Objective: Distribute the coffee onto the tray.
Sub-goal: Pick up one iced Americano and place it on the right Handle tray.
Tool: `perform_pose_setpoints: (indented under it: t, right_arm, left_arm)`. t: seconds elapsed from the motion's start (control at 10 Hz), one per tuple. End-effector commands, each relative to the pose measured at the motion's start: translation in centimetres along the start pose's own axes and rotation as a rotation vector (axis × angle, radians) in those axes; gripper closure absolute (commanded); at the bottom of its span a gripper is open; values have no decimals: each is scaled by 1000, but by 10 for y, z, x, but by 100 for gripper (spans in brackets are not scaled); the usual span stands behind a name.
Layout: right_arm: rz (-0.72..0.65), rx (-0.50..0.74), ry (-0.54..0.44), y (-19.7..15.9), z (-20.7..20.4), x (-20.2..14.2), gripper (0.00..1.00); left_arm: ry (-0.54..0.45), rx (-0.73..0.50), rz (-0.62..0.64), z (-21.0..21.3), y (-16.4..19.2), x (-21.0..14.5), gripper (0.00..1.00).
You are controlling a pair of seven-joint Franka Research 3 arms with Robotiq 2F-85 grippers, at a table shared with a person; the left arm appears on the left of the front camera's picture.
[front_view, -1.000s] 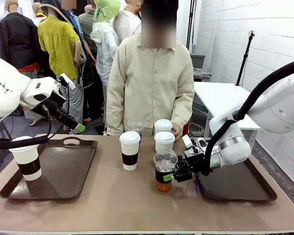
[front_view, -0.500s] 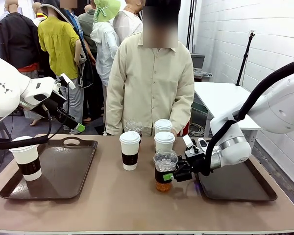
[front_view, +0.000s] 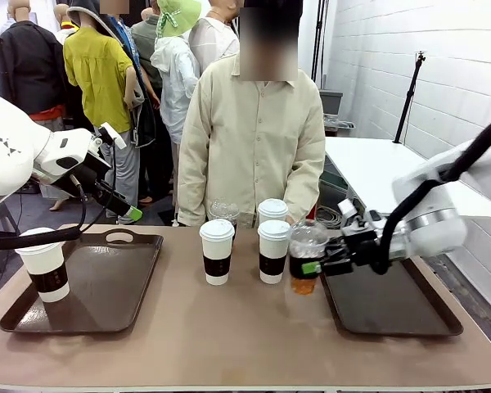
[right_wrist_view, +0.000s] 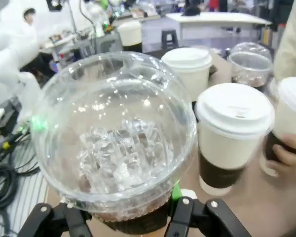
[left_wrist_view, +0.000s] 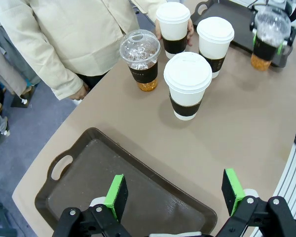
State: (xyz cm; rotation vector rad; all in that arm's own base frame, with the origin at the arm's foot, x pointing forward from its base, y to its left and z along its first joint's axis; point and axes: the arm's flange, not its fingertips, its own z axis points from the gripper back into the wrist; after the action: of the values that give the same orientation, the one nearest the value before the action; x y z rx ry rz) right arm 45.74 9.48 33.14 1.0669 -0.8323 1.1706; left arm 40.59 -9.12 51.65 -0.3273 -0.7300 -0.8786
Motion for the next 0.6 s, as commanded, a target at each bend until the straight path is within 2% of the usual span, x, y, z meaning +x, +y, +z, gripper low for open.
perform_pose_setpoints:
  t: [0.0, 0.2, 0.5]
  right_arm:
    - [-40, -42, -36, 11, 40, 9, 34]
    - [-43, -96, -38, 9, 79, 4, 34]
    - [-74, -132, -31, 5, 102, -12, 34]
  left_arm:
    - [-11, -14, 6, -1, 2, -1, 0]
    - [-11, -14, 6, -1, 2, -1, 0]
    - [-11, -14, 6, -1, 2, -1, 0]
